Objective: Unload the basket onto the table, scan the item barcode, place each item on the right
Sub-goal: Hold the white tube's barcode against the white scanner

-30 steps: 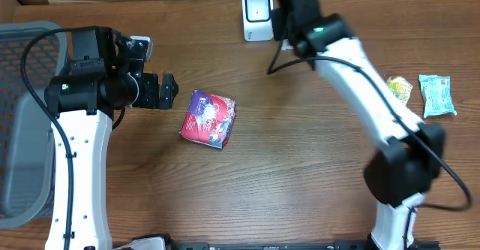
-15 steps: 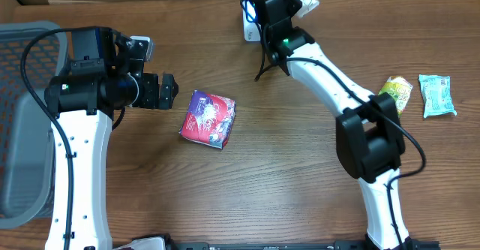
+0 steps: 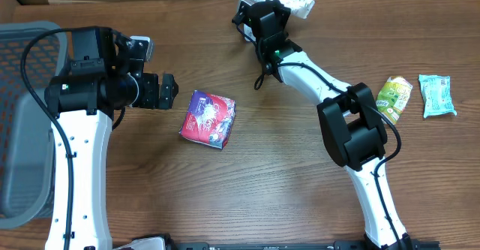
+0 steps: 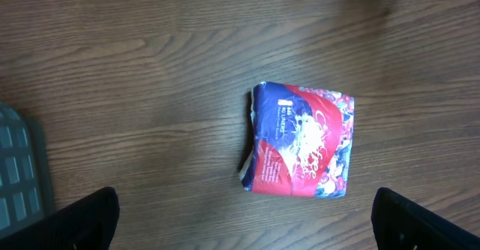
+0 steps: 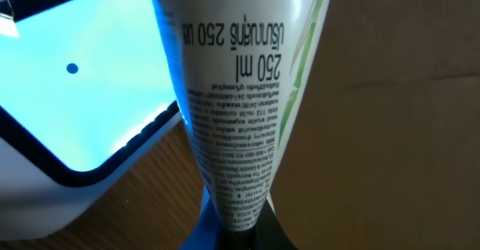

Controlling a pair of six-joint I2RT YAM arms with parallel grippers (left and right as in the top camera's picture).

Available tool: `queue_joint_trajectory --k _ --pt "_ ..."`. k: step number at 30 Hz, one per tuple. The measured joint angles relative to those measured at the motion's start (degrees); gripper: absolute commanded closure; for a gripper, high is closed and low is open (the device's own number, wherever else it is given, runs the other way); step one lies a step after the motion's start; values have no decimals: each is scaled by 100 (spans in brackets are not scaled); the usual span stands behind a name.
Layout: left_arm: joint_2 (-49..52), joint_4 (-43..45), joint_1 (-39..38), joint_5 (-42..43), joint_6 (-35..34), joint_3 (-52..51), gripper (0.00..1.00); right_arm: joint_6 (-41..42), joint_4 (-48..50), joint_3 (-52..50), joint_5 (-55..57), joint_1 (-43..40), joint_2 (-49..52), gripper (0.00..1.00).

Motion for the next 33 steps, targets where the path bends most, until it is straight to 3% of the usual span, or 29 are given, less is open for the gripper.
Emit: queue_joint_trajectory --k 17,23,27,33 --pt "0 0 0 0 0 0 0 -87 15 0 133 -98 22 96" --pt "0 0 0 2 0 0 0 339 -490 0 140 -48 -20 96" --pt "0 0 0 2 0 0 0 1023 -1775 -31 -107 4 -442 96" --pt "0 0 0 0 0 0 0 2763 -4433 -70 -1480 0 -2070 96"
